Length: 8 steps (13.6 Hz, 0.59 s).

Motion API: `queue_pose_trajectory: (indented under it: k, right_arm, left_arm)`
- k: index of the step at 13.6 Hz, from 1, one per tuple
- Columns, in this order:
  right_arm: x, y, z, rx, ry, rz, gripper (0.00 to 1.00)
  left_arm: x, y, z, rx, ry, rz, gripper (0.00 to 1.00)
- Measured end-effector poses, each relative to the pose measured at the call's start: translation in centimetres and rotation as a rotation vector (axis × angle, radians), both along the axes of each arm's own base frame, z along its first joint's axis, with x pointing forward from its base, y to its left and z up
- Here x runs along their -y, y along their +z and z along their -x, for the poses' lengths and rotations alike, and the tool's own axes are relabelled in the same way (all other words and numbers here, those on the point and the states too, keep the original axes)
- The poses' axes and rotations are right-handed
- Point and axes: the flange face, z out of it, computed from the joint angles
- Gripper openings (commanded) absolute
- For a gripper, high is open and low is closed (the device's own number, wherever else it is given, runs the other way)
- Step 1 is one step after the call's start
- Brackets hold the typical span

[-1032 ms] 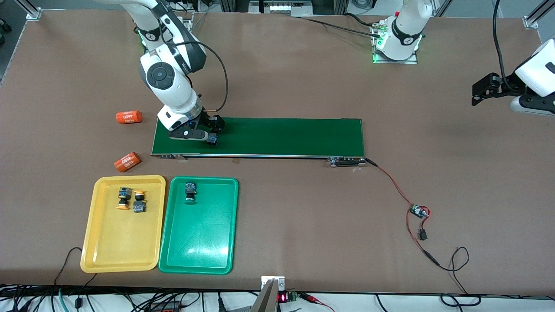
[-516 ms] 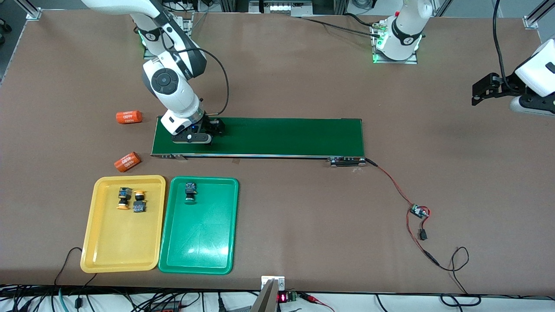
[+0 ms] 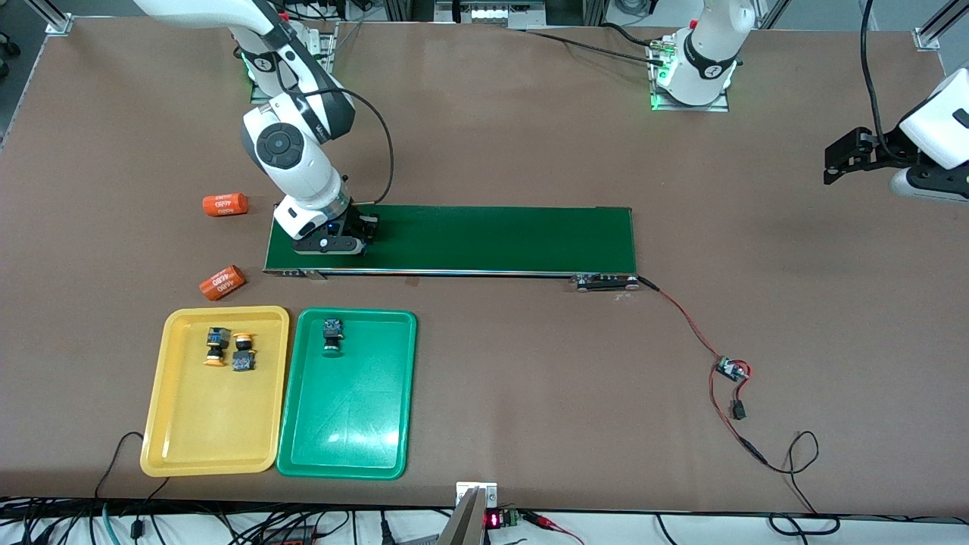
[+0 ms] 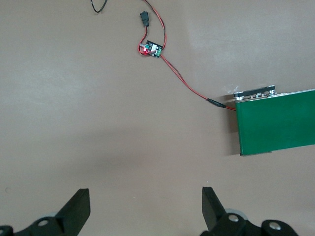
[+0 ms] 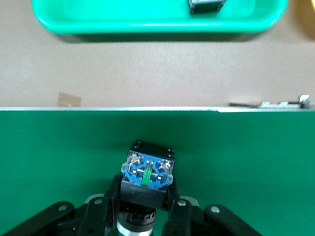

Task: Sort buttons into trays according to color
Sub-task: 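Carry the green button into the green tray and open the right gripper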

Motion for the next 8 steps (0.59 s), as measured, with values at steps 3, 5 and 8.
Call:
queue_pose_trajectory:
  k: [3, 5, 8]
  right_arm:
    - [0.5, 3.9, -3.2, 0.065, 0.011, -0.003, 0.06]
    - [0.1, 9.0, -6.3, 0.131, 0.029, -0.01, 0.06]
    - [-0.2, 13.6, -9.8, 0.202, 0.034, -0.043, 0.07]
  left_arm:
    - [0.0, 0.0, 0.0, 0.0, 0.0, 0.0, 1.0]
    - [0.0, 0.0, 0.0, 0.0, 0.0, 0.0, 1.0]
    - [0.0, 0.0, 0.0, 0.0, 0.0, 0.0, 1.0]
